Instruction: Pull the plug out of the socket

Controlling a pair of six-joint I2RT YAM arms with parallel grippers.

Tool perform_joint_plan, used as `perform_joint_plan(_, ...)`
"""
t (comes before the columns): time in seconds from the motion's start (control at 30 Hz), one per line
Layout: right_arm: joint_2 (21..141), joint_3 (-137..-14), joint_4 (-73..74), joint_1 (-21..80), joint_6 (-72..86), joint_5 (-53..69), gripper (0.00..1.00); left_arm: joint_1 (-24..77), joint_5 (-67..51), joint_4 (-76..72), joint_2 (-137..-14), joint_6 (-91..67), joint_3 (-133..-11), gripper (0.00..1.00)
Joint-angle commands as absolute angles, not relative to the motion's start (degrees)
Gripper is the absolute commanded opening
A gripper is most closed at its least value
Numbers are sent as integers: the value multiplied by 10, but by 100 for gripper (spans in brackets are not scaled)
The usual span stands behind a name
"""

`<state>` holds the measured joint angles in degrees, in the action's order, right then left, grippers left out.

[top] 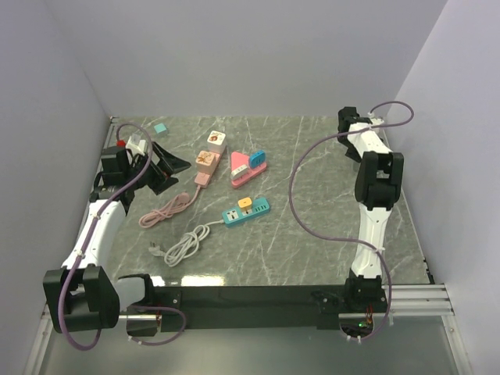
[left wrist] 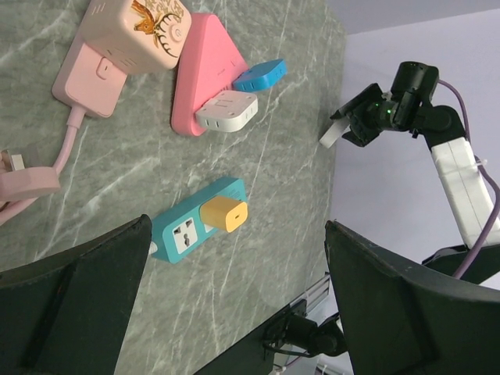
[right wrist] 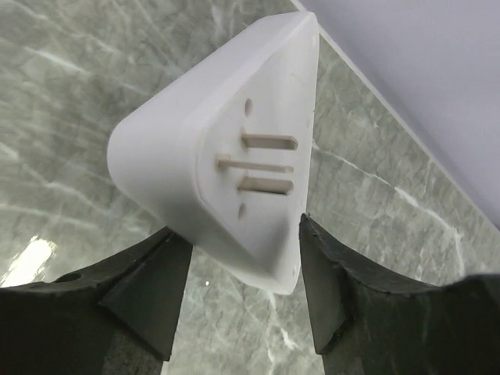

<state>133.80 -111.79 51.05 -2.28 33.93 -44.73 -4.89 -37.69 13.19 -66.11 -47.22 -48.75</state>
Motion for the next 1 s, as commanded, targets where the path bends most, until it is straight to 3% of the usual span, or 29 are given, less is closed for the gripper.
perform_joint_plan(0.0, 1275, -1110, 490, -24, 331, -426, 64, -47, -381, 114, -643, -464, -479, 99)
perform_joint_plan(0.5, 1043, -991, 464, -3, 293, -255, 72, -47, -341, 135, -625, -461, -480, 99)
perform_joint_plan(0.7, 931, -862, 434, 71, 265, -89, 70, -42, -336, 136, -622, -464, -486, 99)
perform_joint_plan(0.97, 839, -740, 365, 243, 259, 32, 70, -4, -314, 192, -621, -425, -503, 100)
